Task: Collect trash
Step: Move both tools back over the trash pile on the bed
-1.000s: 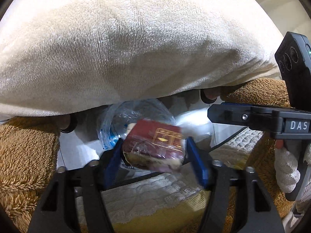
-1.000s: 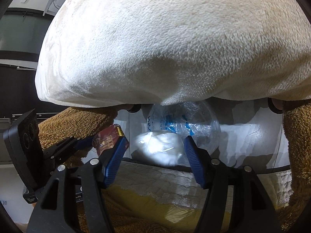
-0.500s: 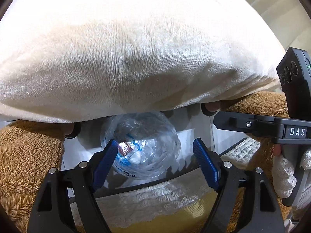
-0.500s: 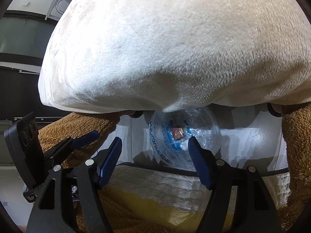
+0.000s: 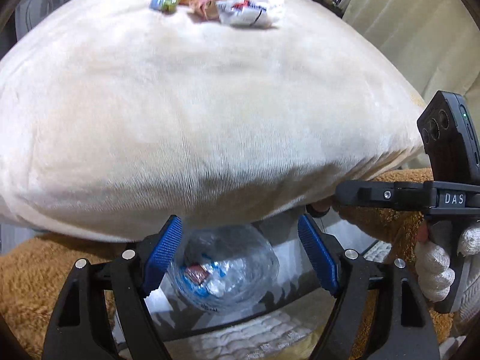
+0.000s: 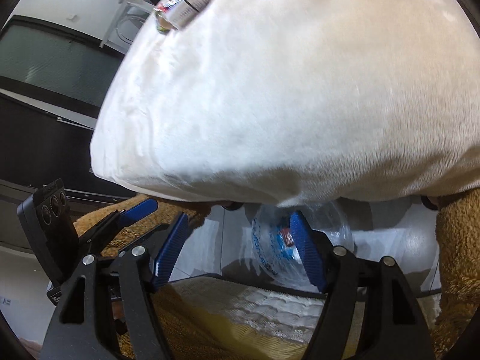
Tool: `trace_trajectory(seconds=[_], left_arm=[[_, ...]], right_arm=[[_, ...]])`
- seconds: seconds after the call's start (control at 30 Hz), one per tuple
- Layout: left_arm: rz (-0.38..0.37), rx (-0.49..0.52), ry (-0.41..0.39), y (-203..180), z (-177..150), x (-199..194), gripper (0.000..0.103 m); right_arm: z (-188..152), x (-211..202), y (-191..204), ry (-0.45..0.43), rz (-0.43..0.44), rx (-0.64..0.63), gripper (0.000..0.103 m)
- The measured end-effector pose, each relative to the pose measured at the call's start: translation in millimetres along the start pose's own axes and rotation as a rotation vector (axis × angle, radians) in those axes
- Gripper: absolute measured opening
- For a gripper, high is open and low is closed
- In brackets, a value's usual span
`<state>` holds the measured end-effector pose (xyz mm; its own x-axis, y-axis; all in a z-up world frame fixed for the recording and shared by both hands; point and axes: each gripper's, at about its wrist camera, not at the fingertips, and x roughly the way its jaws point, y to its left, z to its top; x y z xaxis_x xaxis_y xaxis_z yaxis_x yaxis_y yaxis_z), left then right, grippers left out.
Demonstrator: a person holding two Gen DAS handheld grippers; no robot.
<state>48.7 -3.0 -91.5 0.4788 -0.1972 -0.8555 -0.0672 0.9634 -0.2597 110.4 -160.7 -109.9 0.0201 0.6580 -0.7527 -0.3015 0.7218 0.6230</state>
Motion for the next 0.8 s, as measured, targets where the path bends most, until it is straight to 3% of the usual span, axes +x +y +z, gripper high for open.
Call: trace_trajectory(seconds=[0.13, 0.4, 0.57, 0.73, 0.8], left_arm=[[-0.024, 0.012, -0.074, 0.5, 8.7, -15.7, 0.078], [-0.038, 0.01, -0.202, 13.7, 42.8, -48.3, 0.078], [-0.082, -0.058, -0.246, 35.7, 69.1, -63.7, 0.078], [-0.141, -0.126, -0.258, 56.9, 90.1, -65.5, 0.078], [-0.17, -0.153, -0.261, 63.7, 95.4, -68.1, 0.078]], right_arm=[[8.2, -18.0, 7.1, -0.075, 0.019, -0.044, 0.07], [42.5, -53.2, 27.0, -0.225, -0.034, -0.139, 0.07], [69.6, -50.7, 29.1, -0.207, -0.048, -0.145, 0.07], [90.1, -45.0, 48.3, -0.234, -0.132, -0.253, 0.07], [98.8, -41.2, 57.9, -0.254, -0.169, -0.303, 0.075]])
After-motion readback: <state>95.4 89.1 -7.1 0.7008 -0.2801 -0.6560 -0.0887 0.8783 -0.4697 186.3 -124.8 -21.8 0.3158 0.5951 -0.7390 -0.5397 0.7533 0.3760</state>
